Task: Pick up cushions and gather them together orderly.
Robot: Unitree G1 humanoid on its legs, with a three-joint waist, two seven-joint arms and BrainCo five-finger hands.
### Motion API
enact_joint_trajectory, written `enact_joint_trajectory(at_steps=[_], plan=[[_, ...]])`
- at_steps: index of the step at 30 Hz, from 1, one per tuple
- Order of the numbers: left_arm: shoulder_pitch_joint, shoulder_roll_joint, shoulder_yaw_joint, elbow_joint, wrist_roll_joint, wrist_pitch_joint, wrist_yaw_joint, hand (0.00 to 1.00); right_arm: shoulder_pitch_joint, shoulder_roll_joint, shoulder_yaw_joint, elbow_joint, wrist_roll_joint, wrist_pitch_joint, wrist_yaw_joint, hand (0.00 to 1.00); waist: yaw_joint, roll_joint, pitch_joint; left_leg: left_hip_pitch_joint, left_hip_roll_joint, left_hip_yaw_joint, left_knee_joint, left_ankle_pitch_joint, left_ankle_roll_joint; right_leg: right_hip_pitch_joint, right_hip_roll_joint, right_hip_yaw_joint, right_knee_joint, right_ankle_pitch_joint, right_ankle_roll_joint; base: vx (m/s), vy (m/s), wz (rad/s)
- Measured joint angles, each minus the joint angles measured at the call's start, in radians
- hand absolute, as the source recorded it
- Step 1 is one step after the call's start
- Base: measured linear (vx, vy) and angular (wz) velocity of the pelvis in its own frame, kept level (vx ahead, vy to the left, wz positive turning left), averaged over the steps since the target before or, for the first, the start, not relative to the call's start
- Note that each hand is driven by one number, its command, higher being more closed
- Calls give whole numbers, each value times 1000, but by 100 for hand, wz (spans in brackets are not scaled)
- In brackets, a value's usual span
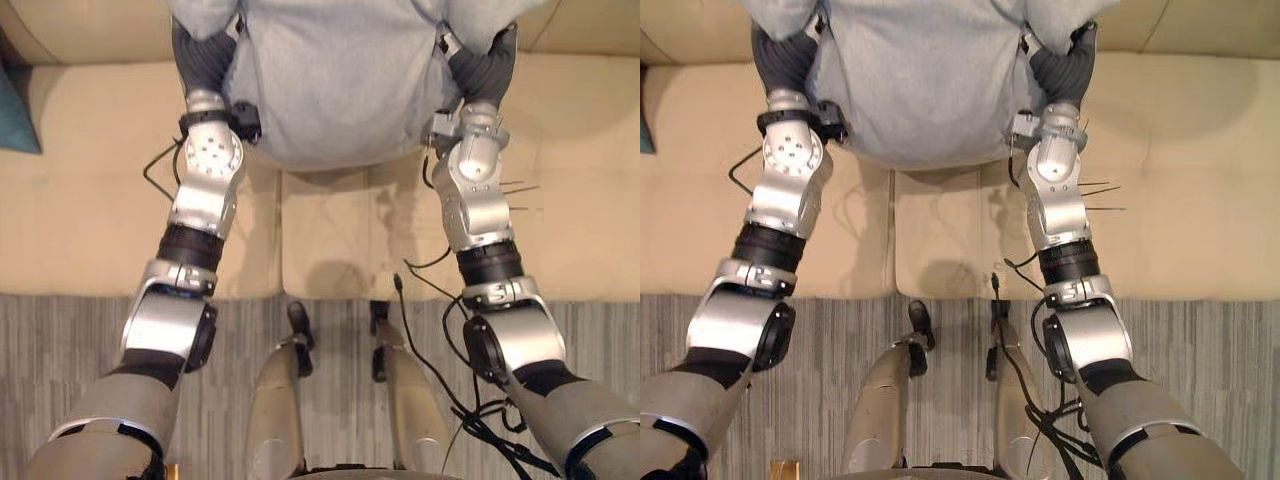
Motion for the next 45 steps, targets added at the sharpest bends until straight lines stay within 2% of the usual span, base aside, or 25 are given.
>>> enact_joint_trajectory(at_steps=[2, 5, 8, 11, 15, 16, 20, 21, 26, 29, 33, 36, 37, 38, 40, 44, 45], plan=[[-65, 17, 8, 54, -1, -1, 6, 0, -72, -19, -13, 38, 27, -2, 3, 0, -9, -2, 6, -50, -12, -2, -27, 26, 0, -61, -6, 4, 5, 2, -2, 2, -58, 11], [-152, 52, 33, 69, -1, -2, 20, 0, -148, -37, -22, 38, 47, -10, 1, 0, -18, -4, 35, -84, -11, -17, -27, 32, -4, -93, -7, 0, 12, 3, -3, -14, -33, 8], [-215, 76, 36, 88, -2, -4, 19, 0, -182, -51, -56, 39, 48, -27, -18, 0, -17, -4, 37, -121, -11, -24, -40, 49, -7, -130, -6, -7, 13, 4, -5, -6, -44, 10], [-231, 89, 40, 89, -4, -4, 16, 0, -203, -63, -69, 45, 49, -27, -25, 0, -16, -4, 38, -136, -11, -25, -47, 56, -6, -148, -6, -8, 15, 5, -6, 14, -32, 5], [-248, 120, 76, 87, -12, -4, -2, 0, -263, -120, -91, 60, 91, -26, -40, 0, -15, -3, 41, -142, -11, -26, -58, 63, -10, -161, -11, -10, 23, 4, -6, 15, -27, 5], [-248, 131, 81, 78, -28, -4, -1, 0, -274, -140, -104, 47, 104, -26, -46, 0, -14, -3, 41, -144, -12, -25, -63, 68, -18, -171, -15, -10, 35, 3, -6, 5, -20, 6], [-242, 154, 145, 19, -73, -4, 0, 0, -275, -211, -158, -64, 175, -37, -74, 0, -10, -3, 41, -149, -19, -23, -86, 88, -11, -190, -24, -12, 55, 0, -8, -5, -18, 11], [-241, 156, 166, 8, -100, -5, 0, 0, -275, -228, -173, -101, 202, -44, -82, 0, -8, -3, 41, -147, -22, -23, -86, 90, -14, -194, -28, -14, 76, -16, -10, -13, -35, 13], [-157, 165, 194, -130, -165, -17, -16, 0, -242, -252, -181, -207, 264, -73, -62, 0, -4, -4, 41, -139, -18, -17, -91, 86, -22, -197, -37, -31, 113, -39, -18, -17, -41, 10], [-13, 164, 193, -247, -176, -27, -42, 0, -47, -252, -181, -340, 293, -82, -30, 0, -4, -4, 41, -117, 8, 39, -92, 85, -19, -179, -41, -39, 127, -51, -14, -1, -40, 13], [268, 116, 191, -367, -162, -32, -90, 0, 311, -234, -216, -411, 266, -70, 15, 0, 0, -4, 39, -50, -9, 42, -114, 88, -13, -135, -60, -47, 171, -98, -5, 42, -23, 14], [531, 13, 189, -450, -126, -34, -153, 0, 576, -172, -243, -475, 151, -44, 58, 0, -3, -4, 33, -1, -18, 32, -144, 91, -10, -89, -69, -68, 171, -116, -4, 100, -30, 19], [651, -51, 181, -462, -102, -32, -184, 0, 701, -128, -252, -505, 94, -32, 78, 0, -5, -4, 33, 31, -19, 31, -155, 92, -11, -56, -71, -78, 169, -127, -1, 95, -20, 16], [694, -74, 176, -462, -96, -30, -193, 0, 741, -110, -251, -511, 77, -27, 84, 0, -6, -5, 32, 44, -20, 30, -160, 92, -11, -44, -72, -82, 168, -131, -1, 111, -24, 15], [912, -163, 168, -461, -19, -12, -242, 0, 948, -12, -248, -517, -41, -16, 119, 0, -9, -14, -34, 71, -19, 32, -167, 79, -9, -18, -72, -85, 166, -153, 2, 108, -25, 4], [1118, -168, 137, -403, 83, 4, -296, 0, 1157, 45, -213, -454, -151, 5, 176, 0, -5, -23, -61, 198, -12, 45, -180, 56, -17, 111, -58, -77, 127, -163, 5, 106, -23, -13], [1176, -168, 140, -333, 110, 8, -317, 0, 1217, 46, -196, -379, -195, 10, 199, 0, -6, -28, -110, 233, -11, 55, -191, 51, -16, 143, -53, -69, 107, -163, 5, 86, -5, -21]])
